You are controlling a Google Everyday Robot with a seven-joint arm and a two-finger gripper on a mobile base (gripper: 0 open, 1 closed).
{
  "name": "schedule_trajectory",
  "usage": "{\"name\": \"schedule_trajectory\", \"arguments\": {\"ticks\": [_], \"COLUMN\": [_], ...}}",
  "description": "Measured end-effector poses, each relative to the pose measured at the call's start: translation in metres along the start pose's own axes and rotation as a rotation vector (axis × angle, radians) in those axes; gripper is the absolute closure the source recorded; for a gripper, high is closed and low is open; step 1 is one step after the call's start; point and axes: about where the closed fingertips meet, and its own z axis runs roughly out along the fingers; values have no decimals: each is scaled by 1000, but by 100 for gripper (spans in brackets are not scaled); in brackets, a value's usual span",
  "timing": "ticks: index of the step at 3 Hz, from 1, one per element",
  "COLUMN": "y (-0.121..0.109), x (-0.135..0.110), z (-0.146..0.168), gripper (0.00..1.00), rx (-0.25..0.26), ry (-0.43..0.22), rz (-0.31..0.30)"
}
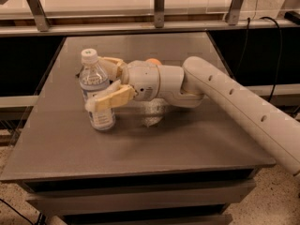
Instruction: Place blue plastic bottle upright
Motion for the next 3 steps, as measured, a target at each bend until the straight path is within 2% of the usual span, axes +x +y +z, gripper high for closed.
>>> {"name": "schedule_trajectory", "arguments": {"ticks": [1,2,3], "y": [0,-2,-1], "x": [-3,-12,-23], "z": [-5,-21,-39], "gripper": [0,0,0], "rx": [2,26,39], "ry": [19,103,276], "rz": [-14,-37,-57]}}
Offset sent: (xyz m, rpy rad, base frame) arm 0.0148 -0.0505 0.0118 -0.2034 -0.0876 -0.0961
